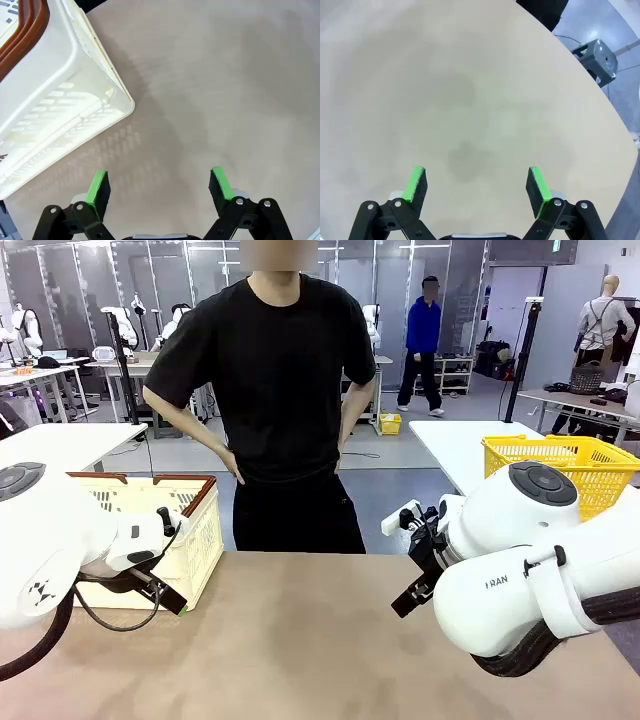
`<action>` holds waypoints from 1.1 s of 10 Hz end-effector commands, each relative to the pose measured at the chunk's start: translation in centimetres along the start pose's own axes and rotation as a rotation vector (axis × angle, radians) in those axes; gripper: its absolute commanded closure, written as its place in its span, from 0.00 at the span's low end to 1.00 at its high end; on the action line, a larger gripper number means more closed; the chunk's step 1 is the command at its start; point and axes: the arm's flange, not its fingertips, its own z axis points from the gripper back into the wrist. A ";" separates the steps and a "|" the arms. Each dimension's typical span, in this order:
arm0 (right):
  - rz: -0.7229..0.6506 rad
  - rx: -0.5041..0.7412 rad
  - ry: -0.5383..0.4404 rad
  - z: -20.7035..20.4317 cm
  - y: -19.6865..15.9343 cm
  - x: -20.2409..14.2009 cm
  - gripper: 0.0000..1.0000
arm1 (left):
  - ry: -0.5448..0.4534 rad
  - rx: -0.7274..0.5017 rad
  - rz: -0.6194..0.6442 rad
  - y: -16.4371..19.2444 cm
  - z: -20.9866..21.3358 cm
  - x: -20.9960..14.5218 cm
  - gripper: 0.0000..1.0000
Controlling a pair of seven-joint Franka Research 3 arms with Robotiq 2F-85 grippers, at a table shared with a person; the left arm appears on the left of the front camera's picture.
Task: Place the drinks into the Shopping basket.
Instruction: Pick up one drink and place it into the Shopping basket.
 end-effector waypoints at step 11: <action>0.000 0.000 0.000 0.0 0.0 0.0 0.00 | 0.000 0.000 0.000 0.0 0.0 0.0 0.00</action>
